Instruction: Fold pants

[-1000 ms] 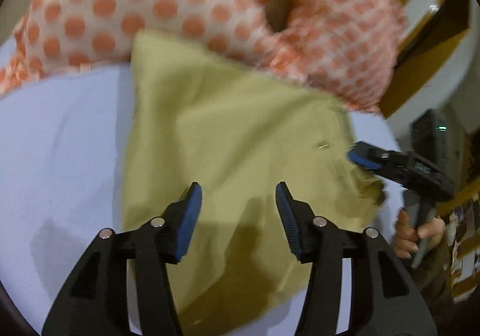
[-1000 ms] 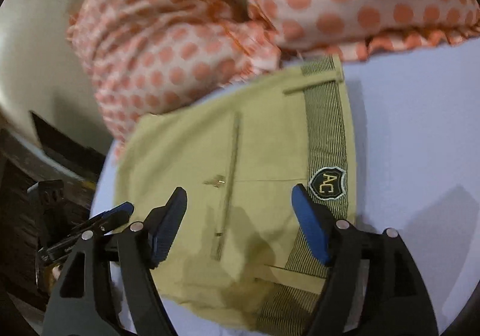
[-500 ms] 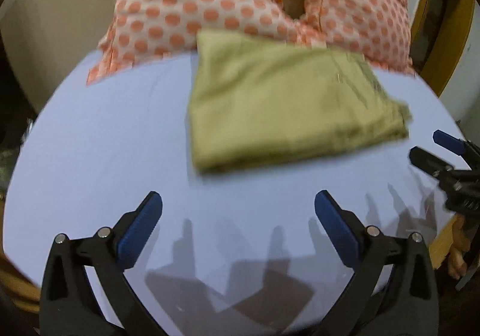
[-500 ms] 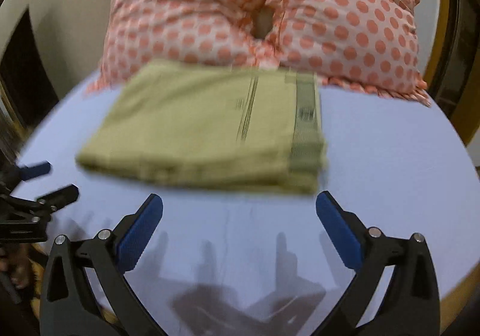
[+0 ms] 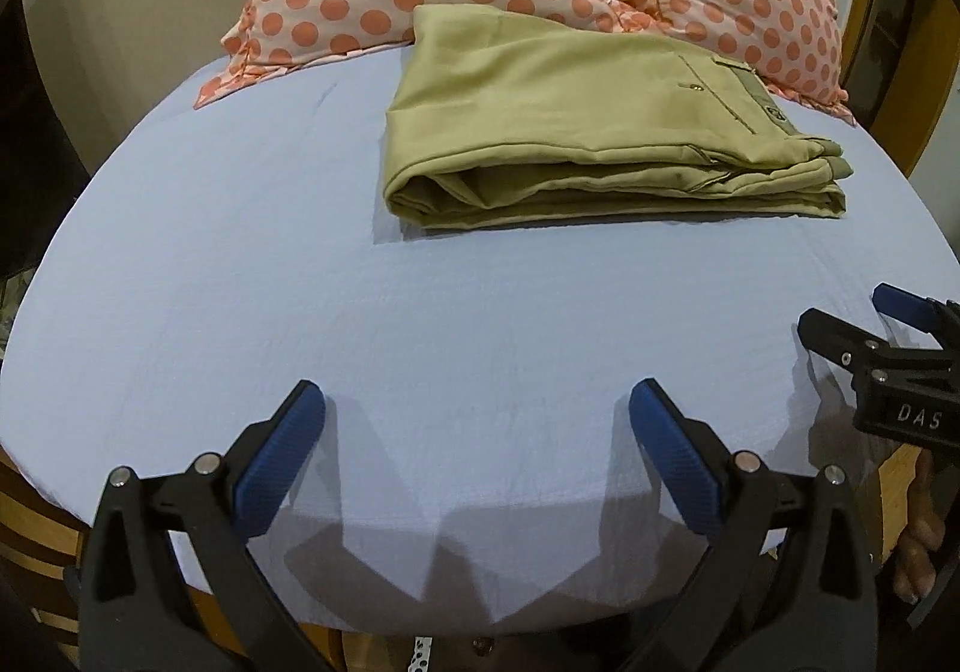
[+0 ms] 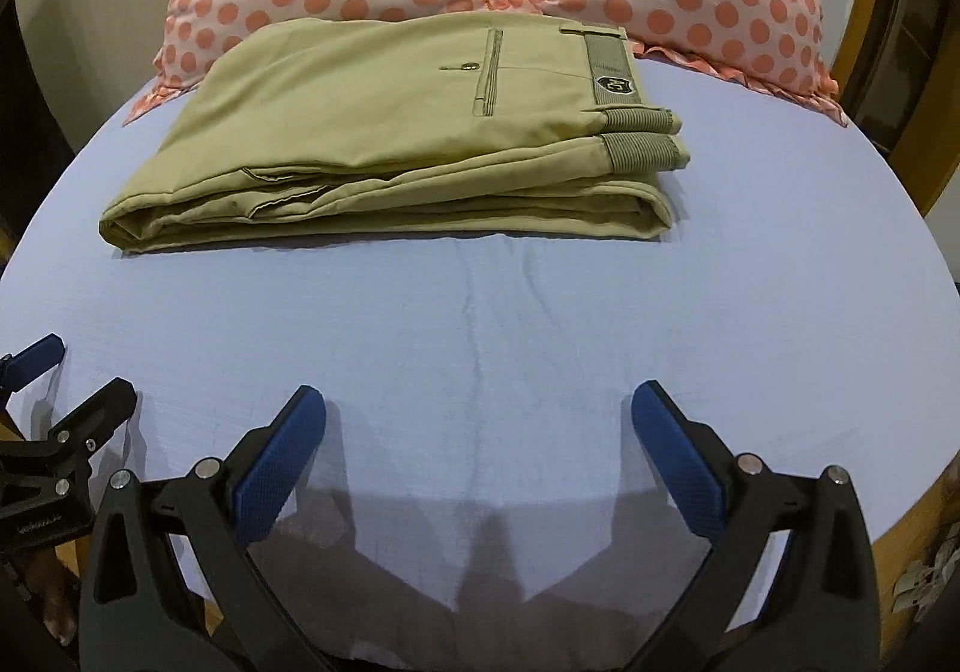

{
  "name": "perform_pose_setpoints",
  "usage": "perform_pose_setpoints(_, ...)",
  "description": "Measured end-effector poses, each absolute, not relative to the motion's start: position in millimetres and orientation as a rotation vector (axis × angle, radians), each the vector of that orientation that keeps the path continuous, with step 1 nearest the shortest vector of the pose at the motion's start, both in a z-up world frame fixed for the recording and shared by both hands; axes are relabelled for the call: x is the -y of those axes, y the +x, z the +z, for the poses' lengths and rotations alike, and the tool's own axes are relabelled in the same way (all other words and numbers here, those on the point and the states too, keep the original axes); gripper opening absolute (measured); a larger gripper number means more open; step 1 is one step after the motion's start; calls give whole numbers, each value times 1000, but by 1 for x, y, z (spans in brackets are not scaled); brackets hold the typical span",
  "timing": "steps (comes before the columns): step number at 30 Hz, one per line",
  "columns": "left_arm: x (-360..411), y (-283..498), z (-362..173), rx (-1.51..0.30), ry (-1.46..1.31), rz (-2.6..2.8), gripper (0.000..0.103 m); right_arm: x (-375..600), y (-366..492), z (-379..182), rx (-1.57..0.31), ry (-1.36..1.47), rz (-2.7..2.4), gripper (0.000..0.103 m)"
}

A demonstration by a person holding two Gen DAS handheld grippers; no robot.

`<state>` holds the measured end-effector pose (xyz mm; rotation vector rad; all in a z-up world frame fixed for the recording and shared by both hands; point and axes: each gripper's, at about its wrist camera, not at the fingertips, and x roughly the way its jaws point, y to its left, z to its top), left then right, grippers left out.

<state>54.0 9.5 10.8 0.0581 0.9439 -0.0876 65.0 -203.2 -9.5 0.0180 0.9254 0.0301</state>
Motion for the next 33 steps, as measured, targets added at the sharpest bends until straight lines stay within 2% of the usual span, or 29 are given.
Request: perform_pose_setpoints(33,-10,53,10,-931,56,-85,101,202,66,-10,-924,21,24,102)
